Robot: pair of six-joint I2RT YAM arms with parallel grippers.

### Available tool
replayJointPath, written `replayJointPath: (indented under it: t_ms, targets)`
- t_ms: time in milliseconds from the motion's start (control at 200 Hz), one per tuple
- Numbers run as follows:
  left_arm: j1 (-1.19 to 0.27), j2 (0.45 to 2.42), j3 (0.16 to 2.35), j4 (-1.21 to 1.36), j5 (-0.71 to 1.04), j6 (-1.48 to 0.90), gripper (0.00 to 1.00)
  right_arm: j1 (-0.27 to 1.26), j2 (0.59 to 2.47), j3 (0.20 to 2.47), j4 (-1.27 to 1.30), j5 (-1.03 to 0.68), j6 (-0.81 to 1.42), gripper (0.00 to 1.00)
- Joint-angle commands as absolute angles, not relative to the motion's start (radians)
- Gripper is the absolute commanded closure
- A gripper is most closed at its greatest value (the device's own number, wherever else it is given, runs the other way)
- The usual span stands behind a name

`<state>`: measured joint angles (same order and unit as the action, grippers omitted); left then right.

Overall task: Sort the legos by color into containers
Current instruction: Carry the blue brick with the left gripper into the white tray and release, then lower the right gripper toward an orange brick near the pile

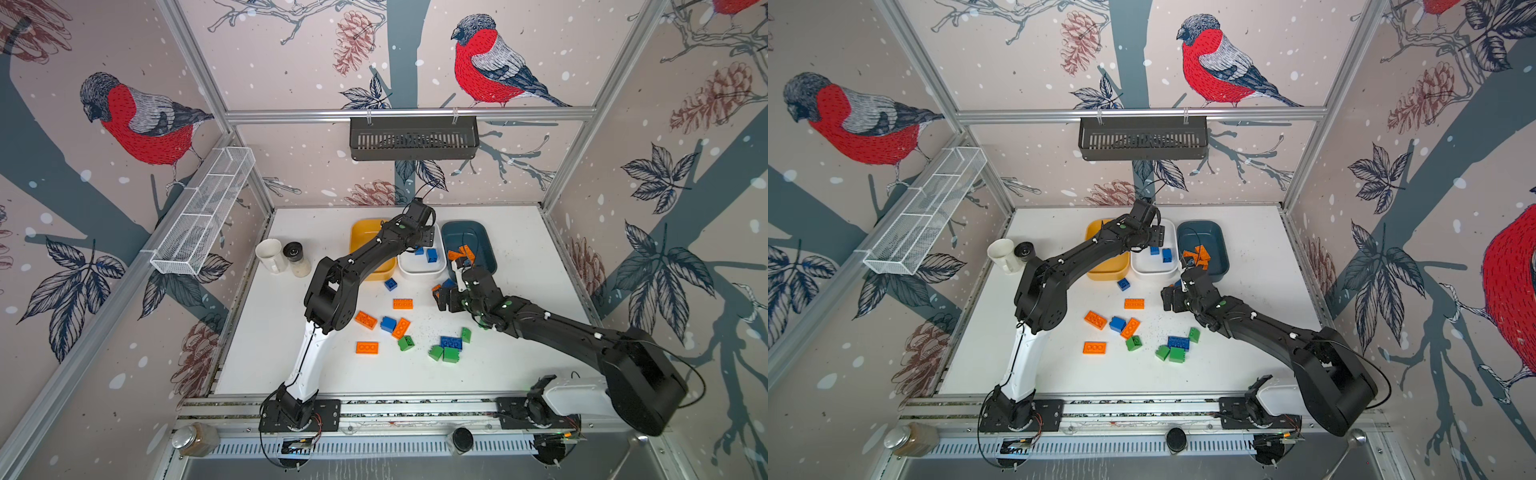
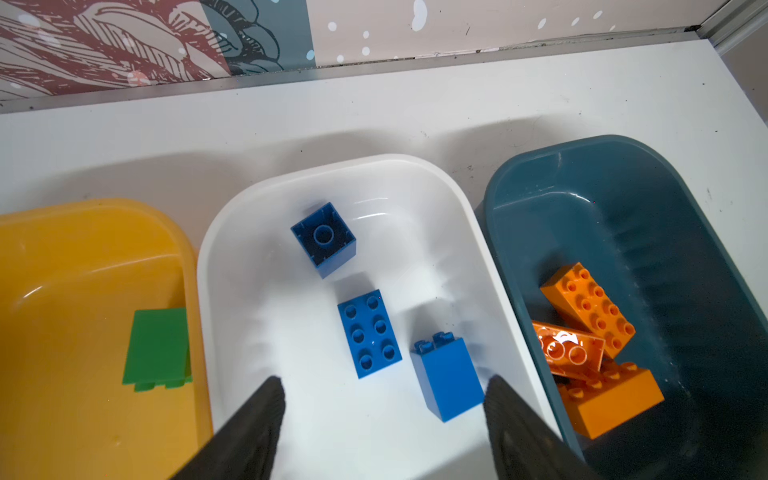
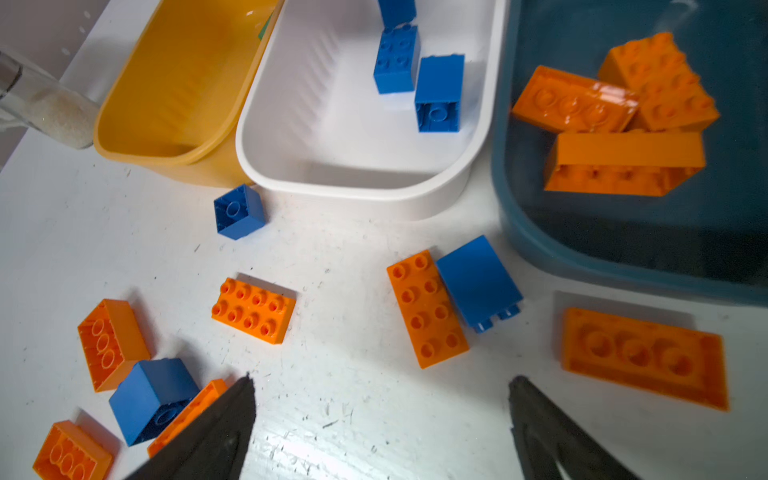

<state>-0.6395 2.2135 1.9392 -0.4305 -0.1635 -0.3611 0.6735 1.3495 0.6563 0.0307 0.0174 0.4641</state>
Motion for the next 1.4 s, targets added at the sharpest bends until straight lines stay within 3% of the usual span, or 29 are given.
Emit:
replayJointPath:
  t_ms: [0,255,986,1141,1396]
  targets:
    - [-0.637,2.162,1.899,-0.421,-0.171,-0.364,0.15,0.702,1.391,0.68,0.051,-0.006,0.458,0.06]
    - [-0.633,2.079,1.787,-0.368,-0.172,-0.385,0.1,0.727,1.486,0.724,0.064,0.035,0.477,0.07]
    - [-0.624,2.06,1.745,-0.349,-0.171,-0.396,0.07,0.712,1.725,0.866,-0.01,0.164,0.449,0.07]
    - [-0.623,2.059,1.743,-0.352,-0.174,-0.402,0.07,0.729,1.73,0.851,-0.031,0.114,0.451,0.13]
    - [-0.623,2.054,1.737,-0.349,-0.172,-0.409,0.07,0.761,1.738,0.832,-0.092,0.28,0.526,0.28]
